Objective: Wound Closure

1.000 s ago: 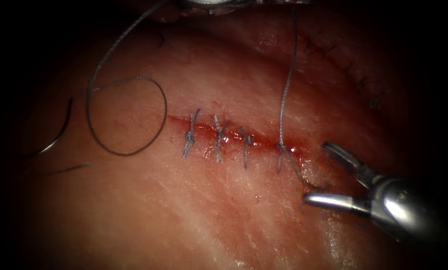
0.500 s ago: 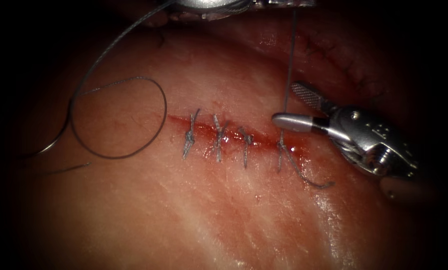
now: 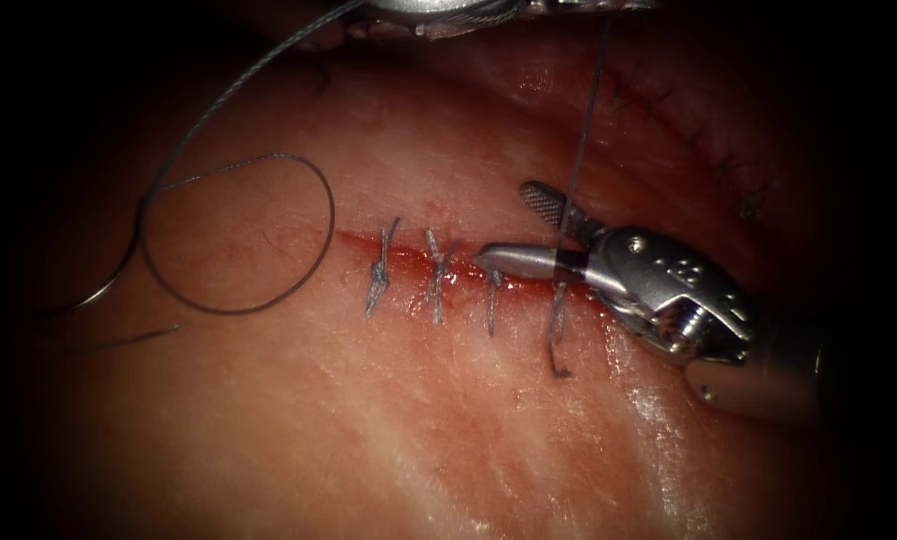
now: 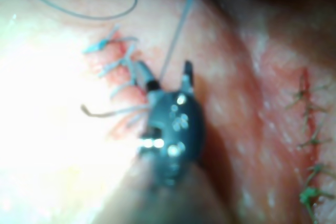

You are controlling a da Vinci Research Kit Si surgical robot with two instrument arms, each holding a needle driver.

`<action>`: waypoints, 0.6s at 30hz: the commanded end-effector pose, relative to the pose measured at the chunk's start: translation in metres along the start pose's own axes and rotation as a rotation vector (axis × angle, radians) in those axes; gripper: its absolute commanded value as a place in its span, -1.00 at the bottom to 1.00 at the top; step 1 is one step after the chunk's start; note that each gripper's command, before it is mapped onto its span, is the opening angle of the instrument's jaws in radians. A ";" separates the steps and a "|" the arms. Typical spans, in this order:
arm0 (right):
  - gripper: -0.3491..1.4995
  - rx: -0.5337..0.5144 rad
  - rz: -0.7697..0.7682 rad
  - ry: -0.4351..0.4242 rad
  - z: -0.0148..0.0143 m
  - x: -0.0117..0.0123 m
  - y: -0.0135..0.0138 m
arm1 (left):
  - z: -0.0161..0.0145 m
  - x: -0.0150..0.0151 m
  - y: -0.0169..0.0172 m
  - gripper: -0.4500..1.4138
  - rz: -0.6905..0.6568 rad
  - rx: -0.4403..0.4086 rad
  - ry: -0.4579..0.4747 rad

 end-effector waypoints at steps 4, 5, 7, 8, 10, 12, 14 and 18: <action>0.87 0.004 0.002 0.000 0.0009 -0.0004 -0.0002 | 0.0007 -0.0008 0.0003 -1.00 0.002 -0.004 0.003; 0.85 0.004 0.003 0.000 0.0009 -0.0004 -0.0003 | 0.0007 -0.0008 0.0003 -1.00 0.002 -0.004 0.004; 0.85 0.009 0.003 0.001 0.0011 -0.0003 -0.0005 | 0.0008 -0.0009 0.0002 -1.00 0.002 -0.003 0.004; 0.85 0.015 0.004 0.001 0.0011 -0.0002 -0.0007 | 0.0008 -0.0009 0.0002 -1.00 0.002 -0.003 0.004; 0.85 0.020 0.005 0.000 0.0011 0.0000 -0.0010 | 0.0008 -0.0010 0.0000 -1.00 0.002 -0.004 0.005; 0.87 0.023 0.007 0.000 0.0009 0.0001 -0.0013 | 0.0008 -0.0012 -0.0001 -1.00 0.002 -0.005 0.007; 0.89 0.026 0.008 -0.003 0.0008 0.0003 -0.0018 | 0.0007 -0.0014 -0.0003 -1.00 0.002 -0.006 0.008; 0.89 0.029 0.009 -0.001 0.0007 0.0004 -0.0024 | 0.0007 -0.0018 -0.0007 -1.00 0.003 -0.008 0.011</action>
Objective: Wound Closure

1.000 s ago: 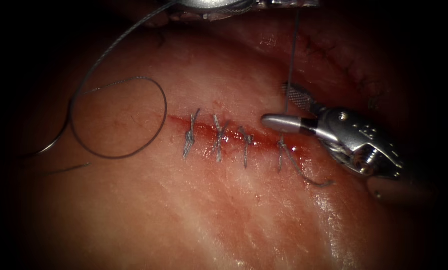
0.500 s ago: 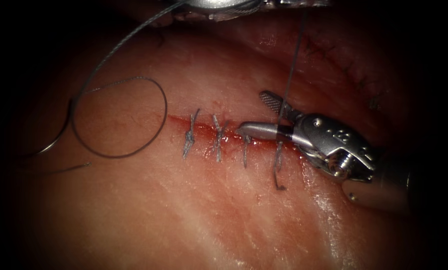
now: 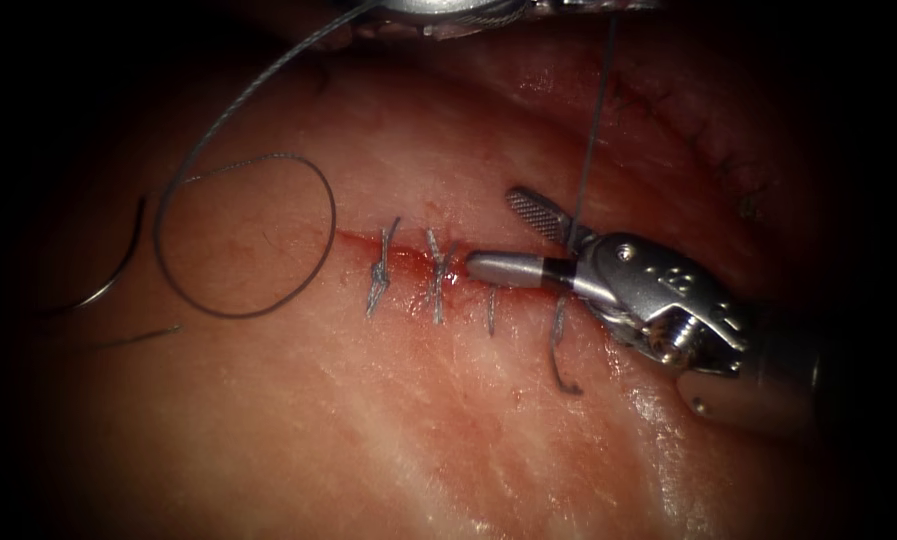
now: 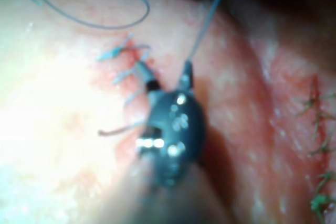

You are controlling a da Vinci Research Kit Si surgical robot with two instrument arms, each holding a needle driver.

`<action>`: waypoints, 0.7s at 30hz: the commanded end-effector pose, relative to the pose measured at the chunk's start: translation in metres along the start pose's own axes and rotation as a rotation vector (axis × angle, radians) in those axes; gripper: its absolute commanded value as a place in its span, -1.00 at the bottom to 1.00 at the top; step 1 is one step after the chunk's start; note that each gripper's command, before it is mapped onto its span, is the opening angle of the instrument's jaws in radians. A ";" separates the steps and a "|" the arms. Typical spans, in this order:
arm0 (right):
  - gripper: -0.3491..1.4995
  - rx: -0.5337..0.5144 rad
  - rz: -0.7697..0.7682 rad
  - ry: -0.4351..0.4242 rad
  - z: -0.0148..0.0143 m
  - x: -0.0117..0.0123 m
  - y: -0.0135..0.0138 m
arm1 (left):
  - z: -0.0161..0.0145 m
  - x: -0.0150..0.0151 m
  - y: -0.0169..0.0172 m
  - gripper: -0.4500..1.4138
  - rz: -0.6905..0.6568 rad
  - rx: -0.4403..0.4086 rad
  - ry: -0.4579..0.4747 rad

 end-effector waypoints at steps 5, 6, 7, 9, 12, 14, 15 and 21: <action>0.87 0.002 0.001 0.001 0.0009 -0.0006 0.0001 | 0.0005 -0.0006 0.0003 -1.00 0.000 -0.001 0.000; 0.85 0.001 0.001 0.002 0.0011 -0.0006 0.0005 | 0.0006 -0.0005 0.0005 -1.00 0.001 -0.001 0.000; 0.85 0.001 0.001 0.002 0.0012 -0.0006 0.0006 | 0.0006 -0.0004 0.0007 -1.00 0.001 -0.001 0.000; 0.85 0.000 0.001 0.002 0.0014 -0.0006 0.0009 | 0.0006 -0.0003 0.0008 -1.00 0.001 -0.001 0.000; 0.84 0.000 -0.001 0.006 0.0015 -0.0008 0.0007 | 0.0006 -0.0002 0.0007 -1.00 0.001 -0.001 0.000; 0.76 0.001 -0.003 0.007 0.0016 -0.0009 0.0005 | 0.0006 -0.0002 0.0007 -1.00 0.001 -0.001 0.000; 0.67 0.006 -0.004 0.007 0.0015 -0.0011 0.0003 | 0.0006 -0.0002 0.0007 -1.00 0.001 -0.001 0.000; -1.00 0.025 -0.023 0.033 0.0012 -0.0010 0.0003 | 0.0007 -0.0002 0.0008 -1.00 0.000 0.000 0.000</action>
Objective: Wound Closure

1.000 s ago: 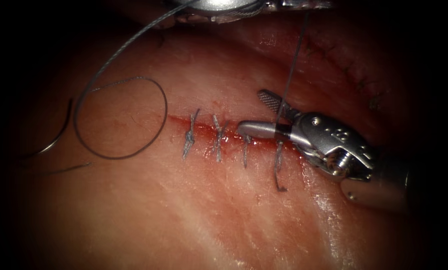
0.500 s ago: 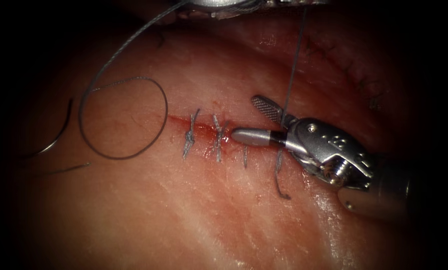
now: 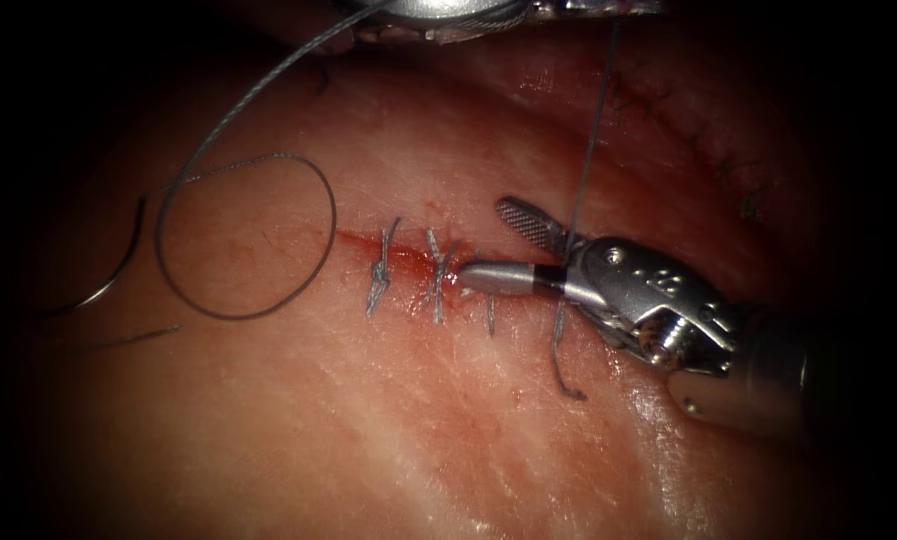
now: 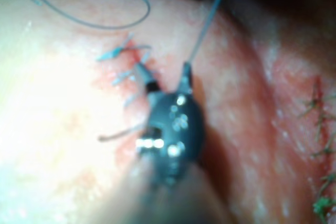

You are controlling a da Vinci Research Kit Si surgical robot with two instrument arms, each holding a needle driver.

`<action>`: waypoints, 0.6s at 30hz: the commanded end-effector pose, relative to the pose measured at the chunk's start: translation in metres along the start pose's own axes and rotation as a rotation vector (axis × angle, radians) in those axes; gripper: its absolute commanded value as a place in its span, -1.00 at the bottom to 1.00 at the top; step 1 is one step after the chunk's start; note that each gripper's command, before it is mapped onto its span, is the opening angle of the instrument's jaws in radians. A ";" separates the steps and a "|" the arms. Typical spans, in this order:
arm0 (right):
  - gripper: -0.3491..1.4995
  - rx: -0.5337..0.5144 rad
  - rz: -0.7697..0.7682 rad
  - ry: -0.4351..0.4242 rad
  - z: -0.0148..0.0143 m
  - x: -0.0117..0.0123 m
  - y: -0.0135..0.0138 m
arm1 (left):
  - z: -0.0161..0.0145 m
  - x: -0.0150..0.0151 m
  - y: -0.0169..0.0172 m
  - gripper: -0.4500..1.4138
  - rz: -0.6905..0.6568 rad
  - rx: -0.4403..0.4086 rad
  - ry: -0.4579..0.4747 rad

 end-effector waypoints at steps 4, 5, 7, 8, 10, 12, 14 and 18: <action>-1.00 -0.007 -0.055 0.093 -0.0001 0.0000 0.0005 | 0.0004 -0.0005 0.0002 -1.00 -0.001 -0.001 0.001; -1.00 -0.015 -0.059 0.103 -0.0003 0.0003 0.0007 | 0.0004 -0.0005 0.0003 -1.00 -0.001 -0.002 0.001; -1.00 -0.021 -0.067 0.135 -0.0006 0.0009 0.0009 | 0.0002 -0.0005 0.0002 -1.00 -0.001 -0.003 0.002; -1.00 -0.021 -0.072 0.152 -0.0006 0.0011 0.0009 | 0.0001 -0.0005 0.0002 -1.00 -0.002 -0.004 0.003; 0.09 -0.037 -0.081 0.179 -0.0006 0.0015 0.0009 | -0.0002 -0.0005 0.0001 -1.00 -0.003 -0.007 0.005; 0.69 -0.044 -0.078 0.189 -0.0006 0.0018 0.0008 | -0.0008 -0.0005 -0.0001 -1.00 -0.004 -0.011 0.006; 0.86 -0.042 -0.077 0.203 -0.0011 0.0020 0.0006 | -0.0016 -0.0006 -0.0004 -1.00 -0.006 -0.007 0.000; 0.95 -0.035 -0.069 0.204 -0.0034 0.0028 0.0007 | -0.0044 -0.0012 -0.0020 -1.00 -0.008 0.019 -0.018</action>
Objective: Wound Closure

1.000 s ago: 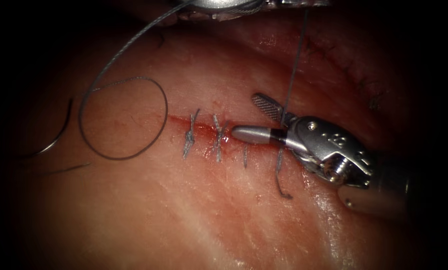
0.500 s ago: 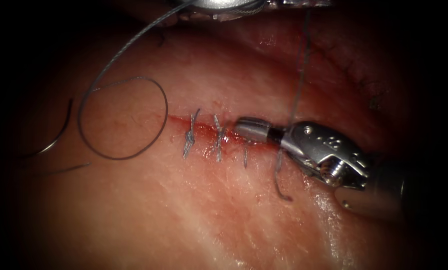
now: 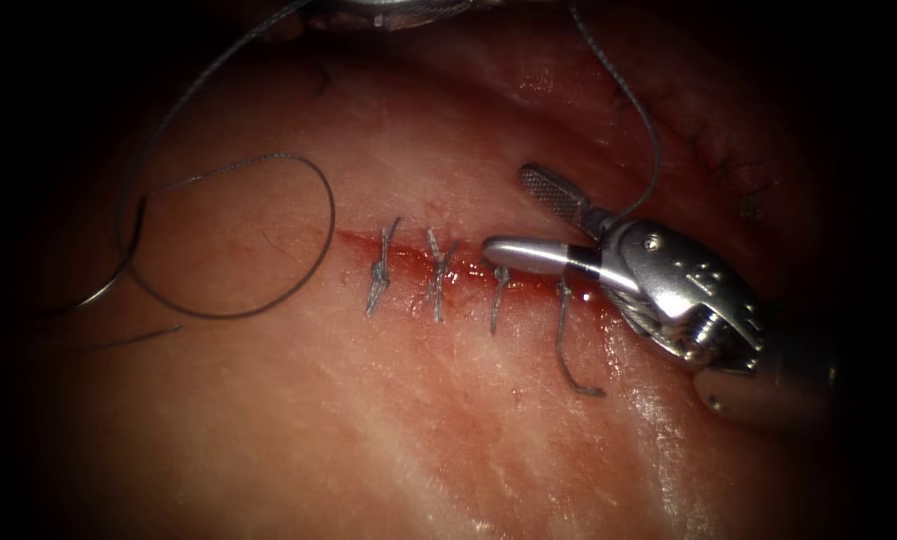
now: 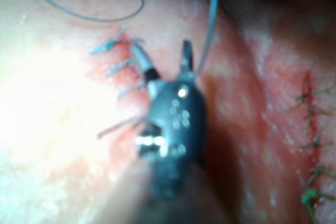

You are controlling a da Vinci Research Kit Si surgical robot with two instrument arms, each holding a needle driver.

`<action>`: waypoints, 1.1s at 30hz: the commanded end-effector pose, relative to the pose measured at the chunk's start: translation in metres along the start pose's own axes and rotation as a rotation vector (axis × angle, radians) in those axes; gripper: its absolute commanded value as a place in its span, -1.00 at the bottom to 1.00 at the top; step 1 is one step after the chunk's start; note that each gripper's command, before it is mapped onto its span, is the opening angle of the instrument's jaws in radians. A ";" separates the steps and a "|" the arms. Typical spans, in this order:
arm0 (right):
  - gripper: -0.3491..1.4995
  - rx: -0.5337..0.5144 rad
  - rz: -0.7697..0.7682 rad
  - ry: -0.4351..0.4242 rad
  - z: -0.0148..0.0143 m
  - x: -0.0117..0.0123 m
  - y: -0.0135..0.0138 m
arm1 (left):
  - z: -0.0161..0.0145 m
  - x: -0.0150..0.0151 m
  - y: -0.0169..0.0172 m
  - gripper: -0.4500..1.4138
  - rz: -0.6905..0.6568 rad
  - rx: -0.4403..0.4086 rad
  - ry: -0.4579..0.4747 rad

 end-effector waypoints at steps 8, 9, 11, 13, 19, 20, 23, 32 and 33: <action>0.98 0.031 -0.044 -0.021 -0.0067 0.0022 0.0014 | -0.0076 -0.0060 -0.0044 -1.00 0.010 0.100 -0.076; 0.98 0.036 -0.044 -0.021 -0.0073 0.0022 0.0015 | -0.0088 -0.0070 -0.0050 -1.00 0.014 0.115 -0.093; 0.98 0.042 -0.058 -0.022 -0.0086 0.0020 0.0016 | -0.0105 -0.0084 -0.0057 -1.00 0.019 0.137 -0.114; 0.98 0.031 -0.061 -0.025 -0.0096 0.0018 0.0018 | -0.0123 -0.0101 -0.0063 -1.00 0.007 0.150 -0.125; 0.98 -0.013 -0.080 -0.030 -0.0108 0.0007 0.0021 | -0.0148 -0.0150 -0.0060 -1.00 -0.034 0.192 -0.164; 0.98 -0.020 -0.083 -0.030 -0.0107 0.0004 0.0021 | -0.0148 -0.0157 -0.0057 -1.00 -0.043 0.191 -0.166; 0.98 -0.026 -0.091 -0.028 -0.0099 -0.0006 0.0018 | -0.0142 -0.0186 -0.0039 -1.00 -0.070 0.170 -0.173; 0.98 -0.011 -0.108 -0.040 -0.0083 -0.0028 0.0004 | -0.0119 -0.0227 0.0009 0.19 -0.321 0.177 -0.199; 0.98 -0.009 -0.109 -0.039 -0.0082 -0.0030 0.0003 | -0.0118 -0.0228 0.0015 0.26 -0.347 0.166 -0.211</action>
